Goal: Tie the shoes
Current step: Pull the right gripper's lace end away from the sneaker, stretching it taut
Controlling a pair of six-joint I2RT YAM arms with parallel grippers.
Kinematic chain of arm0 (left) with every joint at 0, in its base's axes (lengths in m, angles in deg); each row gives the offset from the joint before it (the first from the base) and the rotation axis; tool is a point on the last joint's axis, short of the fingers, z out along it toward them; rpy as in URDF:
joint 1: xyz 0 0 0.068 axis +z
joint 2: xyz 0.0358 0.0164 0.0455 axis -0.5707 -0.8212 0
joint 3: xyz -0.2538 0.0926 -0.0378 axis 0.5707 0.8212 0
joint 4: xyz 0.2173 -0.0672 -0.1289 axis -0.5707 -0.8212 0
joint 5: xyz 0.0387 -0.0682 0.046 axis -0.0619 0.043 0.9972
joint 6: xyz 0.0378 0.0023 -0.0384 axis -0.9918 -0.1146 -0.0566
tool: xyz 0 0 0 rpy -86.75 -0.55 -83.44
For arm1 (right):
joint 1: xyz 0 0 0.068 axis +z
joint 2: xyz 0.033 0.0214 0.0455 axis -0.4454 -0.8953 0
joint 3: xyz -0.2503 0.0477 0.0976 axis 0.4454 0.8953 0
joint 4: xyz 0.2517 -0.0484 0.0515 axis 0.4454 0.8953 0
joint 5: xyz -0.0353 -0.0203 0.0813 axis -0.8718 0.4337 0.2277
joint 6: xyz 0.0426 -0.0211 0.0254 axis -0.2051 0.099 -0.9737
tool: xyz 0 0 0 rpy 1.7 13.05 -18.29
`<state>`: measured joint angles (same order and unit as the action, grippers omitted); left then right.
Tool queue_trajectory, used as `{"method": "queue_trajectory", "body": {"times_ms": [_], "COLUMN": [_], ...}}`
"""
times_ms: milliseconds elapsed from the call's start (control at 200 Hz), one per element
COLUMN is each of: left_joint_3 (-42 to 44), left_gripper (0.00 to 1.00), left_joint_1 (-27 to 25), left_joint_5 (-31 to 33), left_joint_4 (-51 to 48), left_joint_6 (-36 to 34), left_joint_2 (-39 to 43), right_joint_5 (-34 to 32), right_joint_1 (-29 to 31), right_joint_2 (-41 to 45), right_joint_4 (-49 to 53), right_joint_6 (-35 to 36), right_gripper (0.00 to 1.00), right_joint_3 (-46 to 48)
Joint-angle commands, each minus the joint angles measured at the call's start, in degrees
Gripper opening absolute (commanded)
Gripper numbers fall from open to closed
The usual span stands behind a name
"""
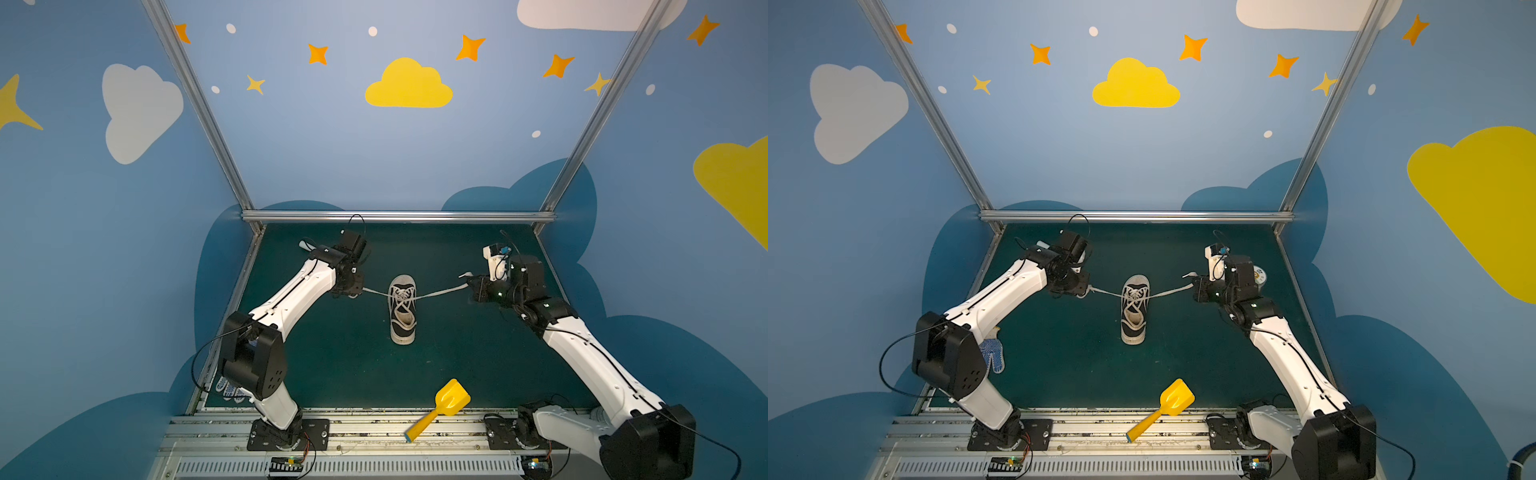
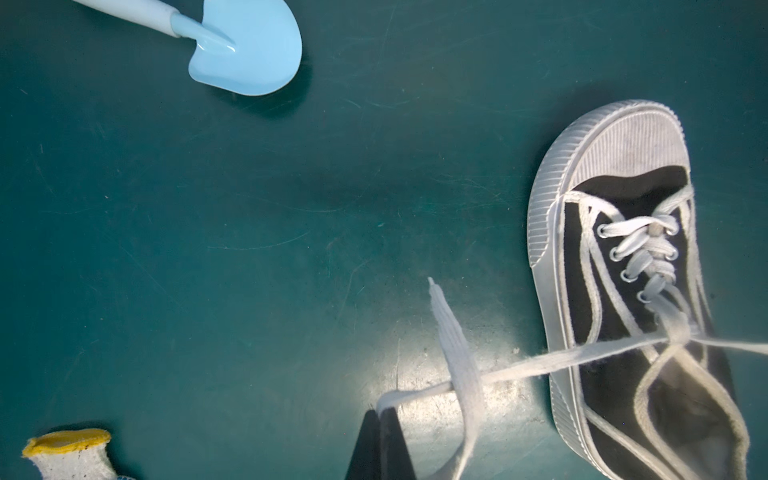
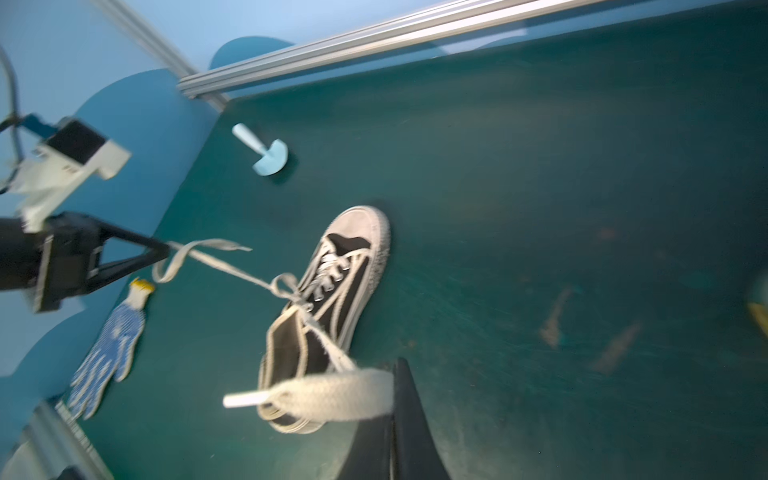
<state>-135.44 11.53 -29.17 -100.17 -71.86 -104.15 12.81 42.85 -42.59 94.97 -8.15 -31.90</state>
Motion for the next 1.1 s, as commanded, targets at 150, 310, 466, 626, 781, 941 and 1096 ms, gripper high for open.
{"method": "queue_trajectory", "body": {"times_ms": [150,310,466,626,781,941,1096], "left_joint_3": [-0.87,-1.04,-1.04,-0.53,0.83,1.68,2.55], "left_gripper": [0.03,0.03,0.03,0.03,0.03,0.03,0.03], "left_joint_1": [0.13,0.17,0.17,0.66,1.57,1.81,1.99], "left_joint_5": [-4.66,-3.71,-2.02,0.47,0.05,-1.30,-1.53], "left_joint_4": [-1.04,-1.53,-1.94,-2.96,-2.20,-1.56,-0.42], "left_joint_6": [-0.73,-0.91,-1.29,-1.99,-2.55,-2.78,-2.91], "left_joint_2": [1.17,0.57,0.68,-0.27,-0.72,-1.93,-3.36], "right_joint_5": [-9.96,-13.92,-14.42,-14.00,-14.19,-14.03,-12.60], "right_joint_1": [-1.86,-3.10,-5.07,-7.17,-9.51,-11.83,-15.22], "right_joint_2": [5.89,7.60,9.21,7.70,7.15,5.90,4.63], "right_joint_4": [3.35,6.21,5.70,6.59,6.42,6.61,5.03], "right_joint_6": [0.54,0.72,0.89,1.02,1.38,1.85,1.44], "right_gripper": [0.00,0.00,0.00,0.00,0.00,0.00,0.00], "right_joint_3": [1.19,1.66,4.08,5.41,6.96,8.34,10.79]}}
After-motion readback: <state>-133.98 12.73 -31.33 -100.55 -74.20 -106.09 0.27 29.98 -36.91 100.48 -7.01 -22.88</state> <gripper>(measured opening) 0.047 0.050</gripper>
